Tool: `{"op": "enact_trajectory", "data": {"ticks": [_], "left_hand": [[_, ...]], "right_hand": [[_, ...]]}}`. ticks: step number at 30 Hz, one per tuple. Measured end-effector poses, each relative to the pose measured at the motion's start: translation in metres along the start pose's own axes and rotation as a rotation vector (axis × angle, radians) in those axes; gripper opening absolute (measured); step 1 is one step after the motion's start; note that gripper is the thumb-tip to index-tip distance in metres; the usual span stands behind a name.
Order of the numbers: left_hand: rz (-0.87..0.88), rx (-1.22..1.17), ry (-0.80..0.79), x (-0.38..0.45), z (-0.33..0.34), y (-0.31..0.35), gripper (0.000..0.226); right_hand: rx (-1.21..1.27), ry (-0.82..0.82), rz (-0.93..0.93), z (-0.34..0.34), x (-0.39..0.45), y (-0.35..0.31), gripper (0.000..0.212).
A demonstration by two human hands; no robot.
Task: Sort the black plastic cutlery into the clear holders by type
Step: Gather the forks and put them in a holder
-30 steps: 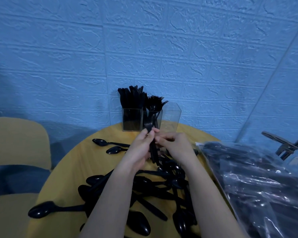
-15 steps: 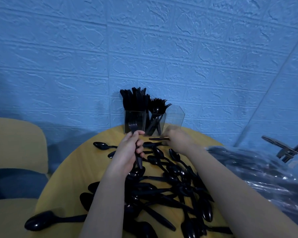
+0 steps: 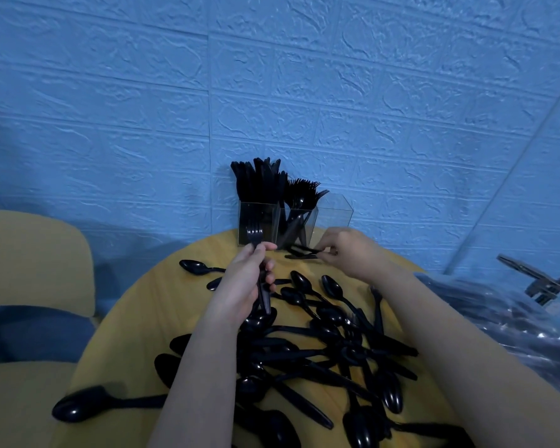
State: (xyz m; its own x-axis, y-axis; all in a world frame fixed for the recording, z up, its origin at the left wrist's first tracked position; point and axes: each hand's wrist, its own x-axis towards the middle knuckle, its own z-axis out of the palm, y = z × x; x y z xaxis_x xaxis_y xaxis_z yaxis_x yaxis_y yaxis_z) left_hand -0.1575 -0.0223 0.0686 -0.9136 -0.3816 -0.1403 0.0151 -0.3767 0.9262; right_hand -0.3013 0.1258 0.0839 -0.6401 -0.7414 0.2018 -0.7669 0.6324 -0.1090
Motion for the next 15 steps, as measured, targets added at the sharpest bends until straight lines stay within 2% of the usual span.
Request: {"op": "enact_trajectory", "data": {"ticks": [3,8,15], "left_hand": [[0.007,0.027,0.004,-0.001,0.000,0.000,0.024],[0.014,0.033,0.024,-0.001,-0.002,0.000,0.025],[-0.014,0.015,-0.018,0.000,0.007,-0.004,0.022]], "right_hand": [[-0.100,-0.038,-0.016,0.013,-0.003,-0.005,0.020],[0.024,-0.023,0.101,0.028,-0.001,-0.005,0.023],[0.676,0.454,0.385,-0.008,-0.016,-0.022,0.007]]}}
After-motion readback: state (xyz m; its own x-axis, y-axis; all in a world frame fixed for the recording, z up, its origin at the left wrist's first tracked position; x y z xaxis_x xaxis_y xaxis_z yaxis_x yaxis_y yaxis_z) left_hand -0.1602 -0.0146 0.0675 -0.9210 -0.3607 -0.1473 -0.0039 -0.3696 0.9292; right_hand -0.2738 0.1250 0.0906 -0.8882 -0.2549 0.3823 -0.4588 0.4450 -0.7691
